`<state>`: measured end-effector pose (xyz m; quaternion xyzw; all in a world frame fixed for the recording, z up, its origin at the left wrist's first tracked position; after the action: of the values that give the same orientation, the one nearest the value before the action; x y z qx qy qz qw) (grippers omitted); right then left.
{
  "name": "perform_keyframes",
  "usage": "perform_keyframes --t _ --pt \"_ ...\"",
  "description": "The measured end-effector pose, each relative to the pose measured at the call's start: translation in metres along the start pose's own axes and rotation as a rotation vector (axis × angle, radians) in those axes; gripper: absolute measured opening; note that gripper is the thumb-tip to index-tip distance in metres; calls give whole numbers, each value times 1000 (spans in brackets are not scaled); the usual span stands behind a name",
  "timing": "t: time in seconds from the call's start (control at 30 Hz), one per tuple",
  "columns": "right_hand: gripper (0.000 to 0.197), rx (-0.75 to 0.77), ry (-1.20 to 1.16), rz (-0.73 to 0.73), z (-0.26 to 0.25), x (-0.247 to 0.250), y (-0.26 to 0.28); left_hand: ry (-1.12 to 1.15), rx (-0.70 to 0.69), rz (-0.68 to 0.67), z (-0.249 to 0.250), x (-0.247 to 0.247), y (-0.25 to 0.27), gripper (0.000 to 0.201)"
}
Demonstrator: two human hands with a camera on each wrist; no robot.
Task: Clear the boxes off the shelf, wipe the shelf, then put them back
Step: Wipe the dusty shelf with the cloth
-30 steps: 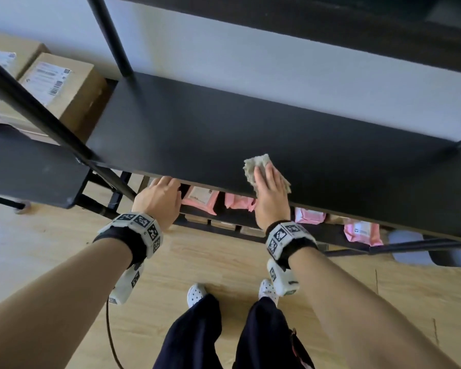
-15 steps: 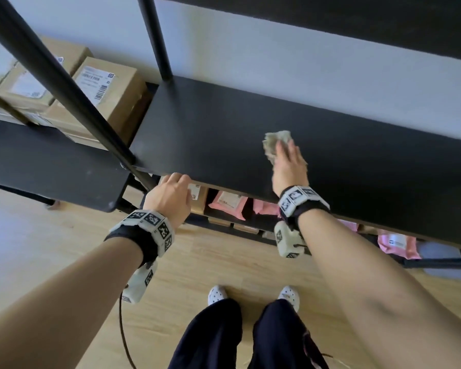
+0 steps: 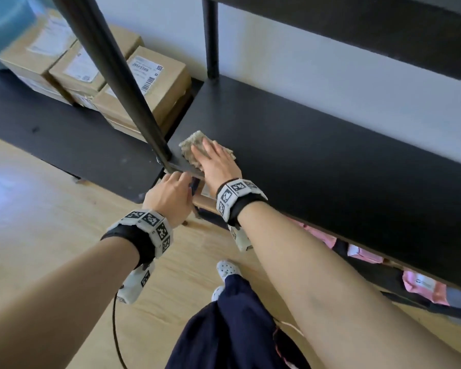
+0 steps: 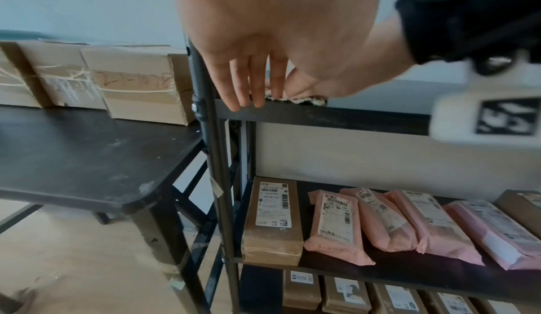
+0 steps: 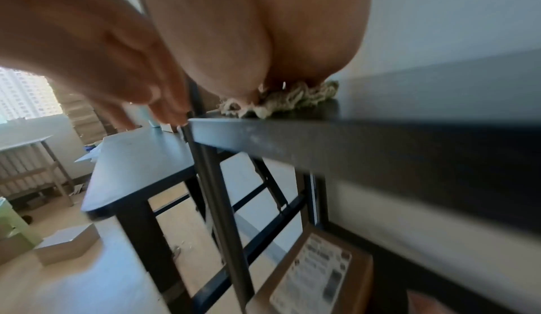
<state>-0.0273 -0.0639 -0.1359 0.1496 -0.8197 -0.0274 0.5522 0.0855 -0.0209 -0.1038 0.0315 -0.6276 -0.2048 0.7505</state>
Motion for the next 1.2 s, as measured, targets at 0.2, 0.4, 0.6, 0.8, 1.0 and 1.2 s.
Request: perform_keyframes --t 0.2,0.4,0.6,0.8,1.0,1.2 --pt "72 61 2 -38 -8 1 -16 -46 102 -44 -31 -3 1 30" --pt "67 73 9 -14 -16 -7 10 -11 96 -11 -32 -7 1 28" --pt "63 40 28 -111 -31 0 -48 15 124 6 -40 -12 5 29" --pt "68 86 -95 -48 -21 -6 13 47 162 1 -43 -10 11 27" --pt "76 92 -74 -41 -6 -6 26 33 107 24 -24 -1 3 26" --pt "73 -246 -77 64 70 24 9 0 110 10 -27 3 3 29"
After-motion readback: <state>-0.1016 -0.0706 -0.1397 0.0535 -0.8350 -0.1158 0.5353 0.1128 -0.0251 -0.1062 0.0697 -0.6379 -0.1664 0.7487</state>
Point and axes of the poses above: each hand's wrist, its own y-axis away from the middle knuckle, its own x-axis out of the back of the hand, z = x × y, the point moved 4 cm from there along -y, towards the middle knuckle, and after that the axes turned 1 degree about -y, right-handed, at the moved point
